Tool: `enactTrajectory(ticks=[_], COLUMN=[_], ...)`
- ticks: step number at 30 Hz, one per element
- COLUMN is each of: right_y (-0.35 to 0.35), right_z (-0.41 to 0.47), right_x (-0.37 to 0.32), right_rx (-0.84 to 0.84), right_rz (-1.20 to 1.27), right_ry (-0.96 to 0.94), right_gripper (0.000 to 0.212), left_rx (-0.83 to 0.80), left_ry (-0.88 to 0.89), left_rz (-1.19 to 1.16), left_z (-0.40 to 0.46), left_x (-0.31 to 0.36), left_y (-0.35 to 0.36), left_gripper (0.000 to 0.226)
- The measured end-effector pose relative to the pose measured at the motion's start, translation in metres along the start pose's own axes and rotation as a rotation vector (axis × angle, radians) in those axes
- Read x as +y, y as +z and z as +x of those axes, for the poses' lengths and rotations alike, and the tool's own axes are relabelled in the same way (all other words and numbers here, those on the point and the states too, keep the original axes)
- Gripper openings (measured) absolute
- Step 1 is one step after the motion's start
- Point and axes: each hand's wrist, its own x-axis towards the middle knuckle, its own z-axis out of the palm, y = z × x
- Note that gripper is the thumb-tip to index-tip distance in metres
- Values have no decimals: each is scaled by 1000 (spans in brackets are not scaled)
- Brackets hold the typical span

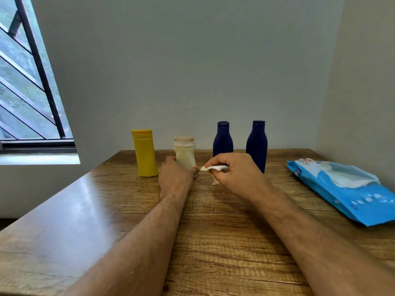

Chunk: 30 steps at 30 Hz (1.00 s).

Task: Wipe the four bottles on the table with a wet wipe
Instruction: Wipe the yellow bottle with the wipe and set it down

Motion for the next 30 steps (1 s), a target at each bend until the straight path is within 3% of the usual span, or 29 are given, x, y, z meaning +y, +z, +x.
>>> enactTrajectory(ticks=[14, 21, 26, 30], right_y=[-2, -2, -3, -4], right_z=[1, -1, -1, -2], right_x=[2, 4, 2, 2], right_rx=[7, 14, -4, -9], right_rz=[-8, -23, -11, 2], right_ry=[10, 9, 23, 28], right_gripper=[14, 15, 17, 17], left_rx=[50, 138, 316, 422], left_ry=[-4, 67, 109, 75], left_rz=[-76, -217, -334, -304], left_z=[-6, -18, -15, -6], left_x=[3, 2, 1, -7], left_y=[-5, -14, -26, -29], left_gripper=[101, 84, 63, 64])
